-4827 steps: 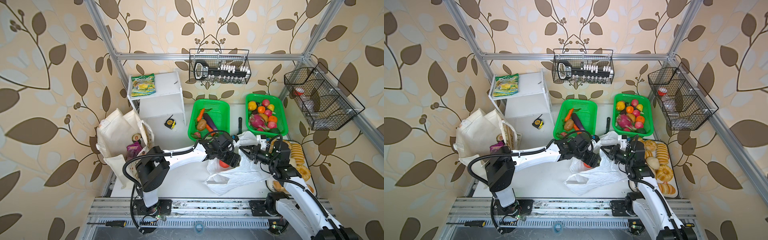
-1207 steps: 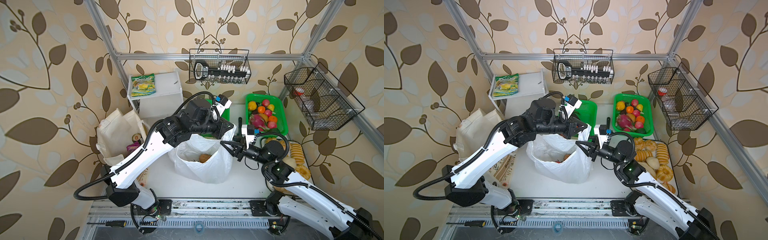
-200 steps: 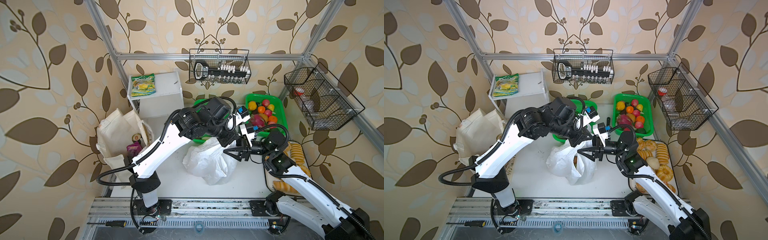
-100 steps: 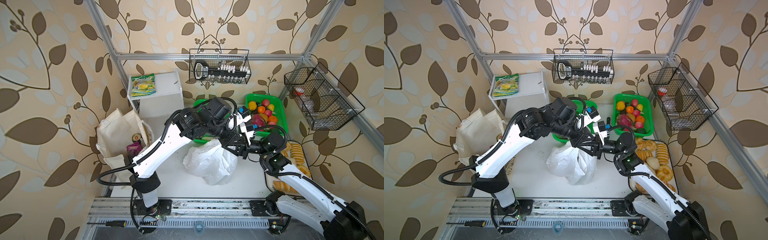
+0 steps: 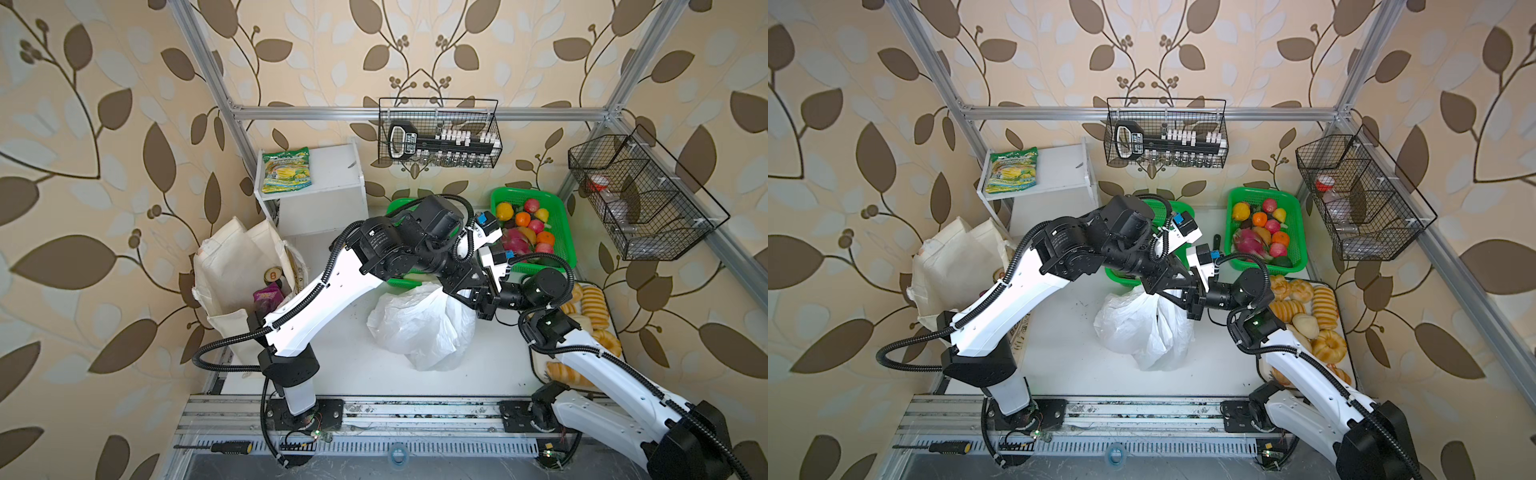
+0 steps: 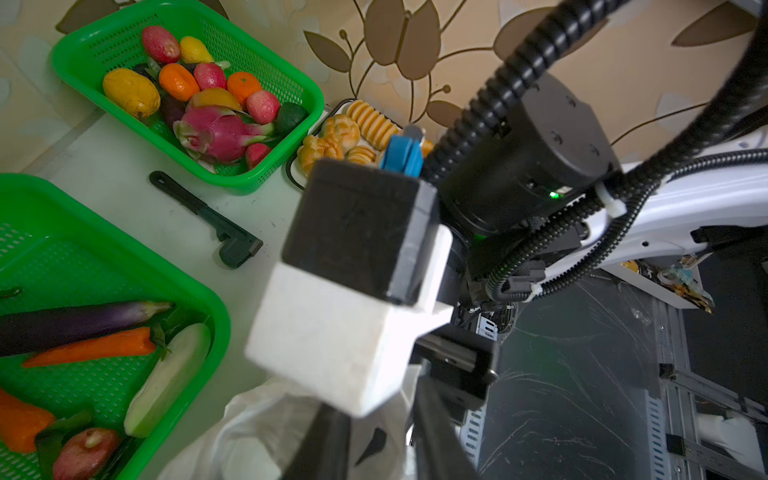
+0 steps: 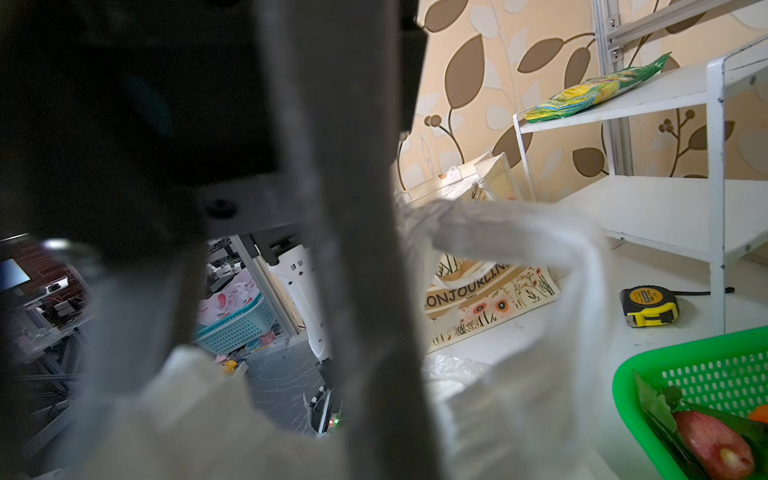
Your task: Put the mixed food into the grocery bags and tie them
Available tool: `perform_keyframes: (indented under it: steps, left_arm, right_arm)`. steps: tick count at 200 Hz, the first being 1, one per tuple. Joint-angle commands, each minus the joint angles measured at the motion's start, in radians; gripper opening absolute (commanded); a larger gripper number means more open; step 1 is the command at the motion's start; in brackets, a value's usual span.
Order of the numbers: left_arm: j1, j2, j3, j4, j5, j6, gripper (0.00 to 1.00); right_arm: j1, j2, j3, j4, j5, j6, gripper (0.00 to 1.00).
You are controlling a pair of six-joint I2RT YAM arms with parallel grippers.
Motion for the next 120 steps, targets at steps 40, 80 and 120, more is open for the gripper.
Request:
perform_keyframes:
  steps: [40, 80, 120]
  left_arm:
    - [0.015, -0.221, -0.190, 0.234, -0.119, -0.070, 0.76]
    - [0.202, -0.327, -0.391, 0.366, -0.053, -0.256, 0.82]
    - [0.237, -0.237, -0.359, 0.330, 0.269, -0.256, 0.83]
  right_arm:
    - [-0.006, 0.004, -0.019, 0.038, 0.016, 0.006, 0.06]
    - [-0.005, 0.002, -0.015, 0.033, 0.015, 0.001, 0.07]
    - [-0.005, 0.003, -0.012, 0.018, 0.015, -0.004, 0.07]
